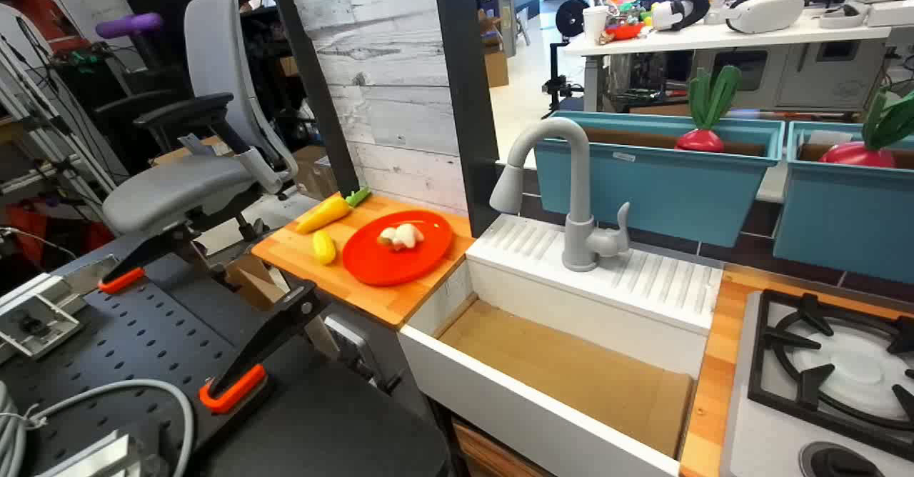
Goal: Move the carrot to the right then push the faucet to the left.
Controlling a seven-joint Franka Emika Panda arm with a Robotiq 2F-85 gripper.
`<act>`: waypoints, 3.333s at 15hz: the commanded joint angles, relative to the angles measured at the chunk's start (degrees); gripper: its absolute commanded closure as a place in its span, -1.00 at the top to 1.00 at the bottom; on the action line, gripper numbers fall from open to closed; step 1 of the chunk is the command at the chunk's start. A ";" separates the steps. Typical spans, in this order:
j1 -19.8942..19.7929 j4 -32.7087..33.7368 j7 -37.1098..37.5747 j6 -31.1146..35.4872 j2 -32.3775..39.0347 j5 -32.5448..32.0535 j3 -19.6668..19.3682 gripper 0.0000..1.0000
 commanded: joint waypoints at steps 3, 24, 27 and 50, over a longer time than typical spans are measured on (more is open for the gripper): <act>0.56 0.20 0.37 -0.13 0.13 -0.40 -0.44 1.00; 2.85 5.35 1.90 36.82 41.63 7.39 -2.34 1.00; 4.13 8.56 2.40 41.22 49.47 9.81 -1.96 1.00; 17.28 38.62 16.76 57.96 97.44 10.94 -9.10 1.00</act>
